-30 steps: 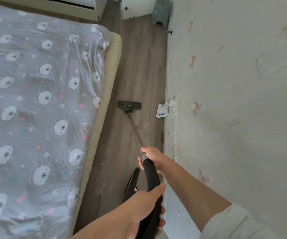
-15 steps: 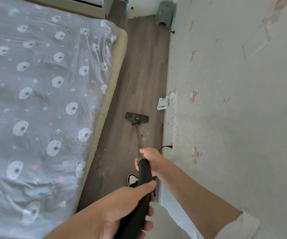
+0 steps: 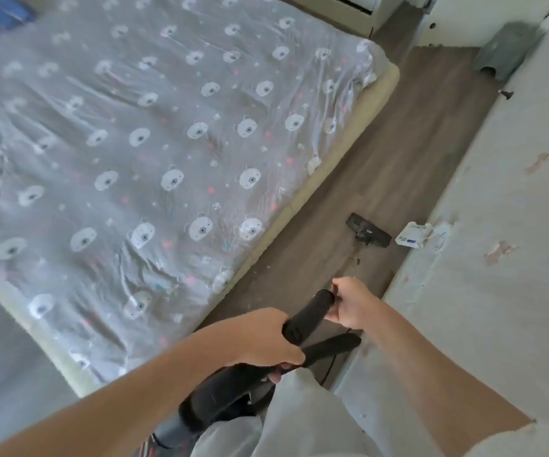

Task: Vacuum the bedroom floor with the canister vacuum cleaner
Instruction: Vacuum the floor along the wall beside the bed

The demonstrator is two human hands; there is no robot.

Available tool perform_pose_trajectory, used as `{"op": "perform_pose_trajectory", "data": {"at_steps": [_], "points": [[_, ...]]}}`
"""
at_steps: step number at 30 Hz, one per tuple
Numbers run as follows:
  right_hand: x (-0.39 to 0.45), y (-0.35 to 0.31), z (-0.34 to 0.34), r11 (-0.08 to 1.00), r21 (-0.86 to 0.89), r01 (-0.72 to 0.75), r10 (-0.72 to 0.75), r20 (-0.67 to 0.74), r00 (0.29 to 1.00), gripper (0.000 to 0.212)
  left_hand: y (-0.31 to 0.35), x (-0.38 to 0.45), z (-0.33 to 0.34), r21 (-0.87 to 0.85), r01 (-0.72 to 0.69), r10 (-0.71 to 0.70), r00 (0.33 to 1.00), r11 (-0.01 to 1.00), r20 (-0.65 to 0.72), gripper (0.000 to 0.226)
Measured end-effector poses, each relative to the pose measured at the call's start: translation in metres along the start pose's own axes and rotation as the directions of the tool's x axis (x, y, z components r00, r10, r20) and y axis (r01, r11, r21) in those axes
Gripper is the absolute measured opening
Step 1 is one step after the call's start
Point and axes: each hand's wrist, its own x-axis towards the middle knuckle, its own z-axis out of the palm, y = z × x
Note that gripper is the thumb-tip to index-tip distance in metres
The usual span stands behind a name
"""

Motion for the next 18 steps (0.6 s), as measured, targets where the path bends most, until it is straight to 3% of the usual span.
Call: {"op": "perform_pose_trajectory", "data": {"at_steps": [2, 3, 4, 5, 6, 7, 8, 10, 13, 15, 16, 18], "points": [[0.008, 0.013, 0.024, 0.867, -0.487, 0.103, -0.120, -0.005, 0.993, 0.039, -0.041, -0.013, -0.011, 0.011, 0.018, -0.016, 0.978, 1.000, -0.207, 0.012], [0.013, 0.020, 0.035, 0.691, -0.698, 0.190, -0.223, 0.044, 0.974, 0.044, -0.059, -0.016, -0.018, 0.039, 0.035, -0.022, 0.961, 0.999, -0.275, 0.016], [0.018, 0.028, 0.048, 0.416, -0.859, 0.299, -0.320, 0.170, 0.932, 0.049, -0.075, -0.017, -0.024, 0.059, 0.051, -0.030, 0.948, 0.997, -0.317, 0.019], [0.020, 0.037, 0.064, 0.070, -0.905, 0.420, -0.359, 0.370, 0.857, 0.052, -0.091, -0.019, -0.029, 0.070, 0.070, -0.043, 0.941, 0.995, -0.336, 0.019], [0.019, 0.045, 0.081, -0.224, -0.830, 0.511, -0.298, 0.557, 0.775, 0.051, -0.104, -0.020, -0.032, 0.078, 0.078, -0.046, 0.937, 0.994, -0.345, 0.020], [0.016, 0.054, 0.098, -0.419, -0.710, 0.566, -0.185, 0.677, 0.712, 0.046, -0.117, -0.020, -0.033, 0.074, 0.076, -0.045, 0.932, 0.994, -0.361, 0.023], [0.010, 0.061, 0.114, -0.497, -0.634, 0.592, -0.080, 0.713, 0.696, 0.036, -0.127, -0.018, -0.035, 0.066, 0.067, -0.037, 0.924, 0.996, -0.382, 0.028], [-0.002, 0.081, 0.146, -0.538, -0.548, 0.640, 0.087, 0.720, 0.689, 0.021, -0.154, -0.020, -0.029, 0.000, 0.030, -0.027, 0.879, 1.000, -0.477, 0.037], [-0.010, 0.115, 0.178, -0.599, -0.406, 0.690, 0.213, 0.750, 0.626, 0.024, -0.195, -0.021, -0.005, -0.118, -0.021, -0.053, 0.808, 0.993, -0.586, 0.039], [-0.004, 0.134, 0.191, -0.639, -0.353, 0.683, 0.277, 0.723, 0.633, 0.018, -0.231, -0.025, 0.011, -0.247, -0.111, -0.073, 0.771, 0.963, -0.633, 0.036], [0.002, 0.140, 0.196, -0.662, -0.337, 0.669, 0.298, 0.701, 0.648, 0.013, -0.253, -0.029, 0.016, -0.320, -0.183, -0.100, 0.710, 0.929, -0.697, 0.032], [0.012, 0.148, 0.203, -0.705, -0.325, 0.630, 0.287, 0.682, 0.673, 0.013, -0.306, -0.041, 0.023, -0.461, -0.285, -0.283, 0.495, 0.841, -0.822, 0.022]]}}
